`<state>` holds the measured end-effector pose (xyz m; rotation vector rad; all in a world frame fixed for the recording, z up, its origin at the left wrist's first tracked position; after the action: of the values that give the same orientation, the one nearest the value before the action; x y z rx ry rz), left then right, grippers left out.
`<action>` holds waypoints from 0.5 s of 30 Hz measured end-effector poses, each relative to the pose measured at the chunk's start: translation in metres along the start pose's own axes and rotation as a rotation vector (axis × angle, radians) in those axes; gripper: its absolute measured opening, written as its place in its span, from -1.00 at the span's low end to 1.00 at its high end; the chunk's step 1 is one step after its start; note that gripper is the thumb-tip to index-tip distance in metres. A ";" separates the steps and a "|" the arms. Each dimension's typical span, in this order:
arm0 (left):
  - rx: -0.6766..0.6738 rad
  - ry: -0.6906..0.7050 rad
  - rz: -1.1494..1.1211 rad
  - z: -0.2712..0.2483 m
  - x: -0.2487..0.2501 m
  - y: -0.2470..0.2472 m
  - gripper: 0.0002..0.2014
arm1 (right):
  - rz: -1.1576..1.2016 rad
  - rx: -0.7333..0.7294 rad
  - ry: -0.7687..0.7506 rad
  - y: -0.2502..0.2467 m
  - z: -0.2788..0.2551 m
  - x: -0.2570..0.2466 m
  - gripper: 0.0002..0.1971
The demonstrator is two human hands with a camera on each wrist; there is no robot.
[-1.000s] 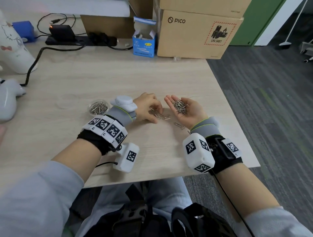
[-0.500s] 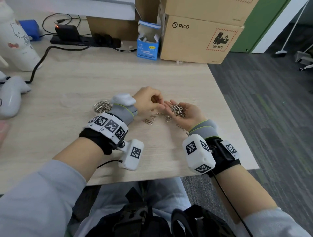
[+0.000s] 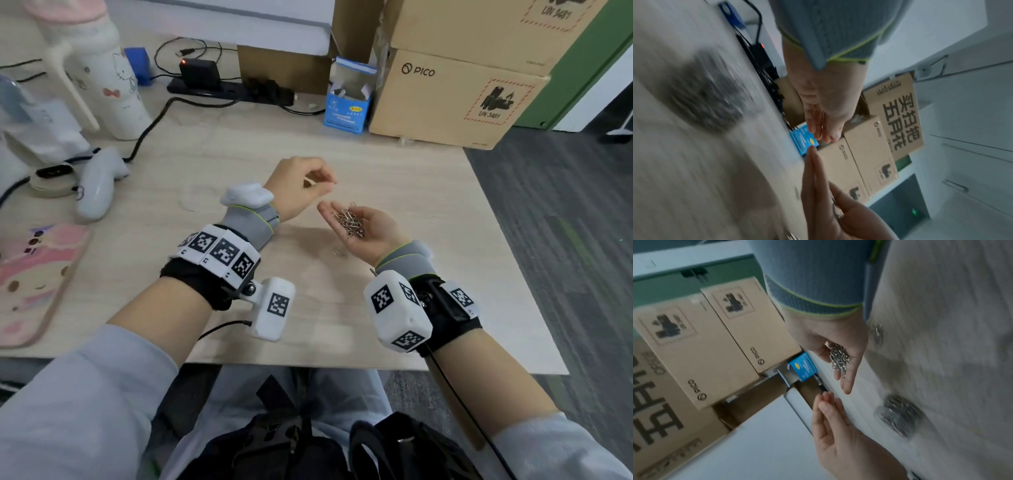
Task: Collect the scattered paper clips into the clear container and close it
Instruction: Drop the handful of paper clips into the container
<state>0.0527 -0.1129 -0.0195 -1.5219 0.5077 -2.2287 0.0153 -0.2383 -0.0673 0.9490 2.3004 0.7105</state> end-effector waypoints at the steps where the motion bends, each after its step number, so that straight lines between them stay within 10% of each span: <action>1: 0.039 -0.030 0.001 -0.001 -0.009 -0.012 -0.88 | 0.016 -0.006 0.014 0.005 0.000 0.005 -0.68; 8: 0.161 -0.390 -0.302 -0.028 -0.072 -0.047 -0.57 | -0.117 -0.050 0.043 0.044 -0.003 0.042 -0.65; 15: 0.206 -0.469 -0.418 -0.042 -0.076 -0.033 -0.50 | -0.234 -0.044 0.009 0.058 0.003 0.054 -0.74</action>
<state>0.0352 -0.0423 -0.0776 -2.0890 -0.1918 -2.0066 0.0112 -0.1612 -0.0470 0.6433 2.3439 0.6632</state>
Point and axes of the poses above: each hand's wrist, its own z-axis towards the middle knuckle, its own y-axis out of the palm, x = y × z, the point moved 5 cm from there along z, towards the middle knuckle, and after that the axes turned 10 degrees about x, right-handed, at the moved point
